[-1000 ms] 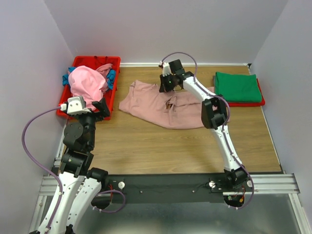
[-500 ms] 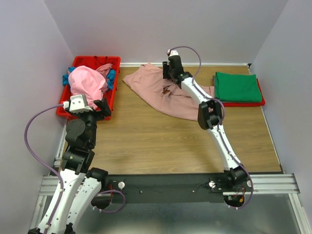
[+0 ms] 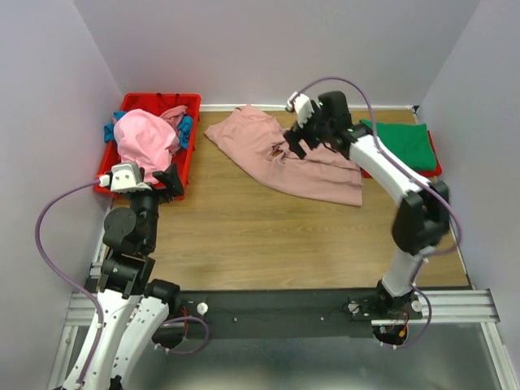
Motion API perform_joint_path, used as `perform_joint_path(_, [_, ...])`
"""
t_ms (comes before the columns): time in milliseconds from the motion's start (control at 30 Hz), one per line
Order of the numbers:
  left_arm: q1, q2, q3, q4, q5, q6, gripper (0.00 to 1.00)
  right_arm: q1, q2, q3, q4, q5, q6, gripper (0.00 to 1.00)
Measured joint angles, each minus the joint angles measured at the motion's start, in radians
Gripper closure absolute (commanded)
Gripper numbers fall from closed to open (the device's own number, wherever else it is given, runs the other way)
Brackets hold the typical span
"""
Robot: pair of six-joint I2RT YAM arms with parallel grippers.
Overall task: Fold and stack the t-shirts
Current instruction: Fold the tshirt
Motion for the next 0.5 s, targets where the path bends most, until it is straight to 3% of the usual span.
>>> perform_joint_path(100, [0.000,-0.016,0.000,0.012,0.016,0.000,0.10,0.005,-0.238,-0.239,-0.045,0.004,-0.156,0.00])
perform_joint_path(200, [0.000,-0.023,-0.001,0.021,0.030,0.001,0.10,0.004,-0.334,-0.390,-0.056,0.054,-0.227,0.00])
perform_joint_path(367, [0.000,-0.025,-0.003,0.028,0.054,0.002,0.10,0.002,-0.330,-0.618,-0.113,0.174,-0.252,0.08])
perform_joint_path(500, [0.000,-0.032,-0.006,0.031,0.071,0.002,0.10,0.002,-0.308,-0.674,-0.127,0.275,-0.240,0.15])
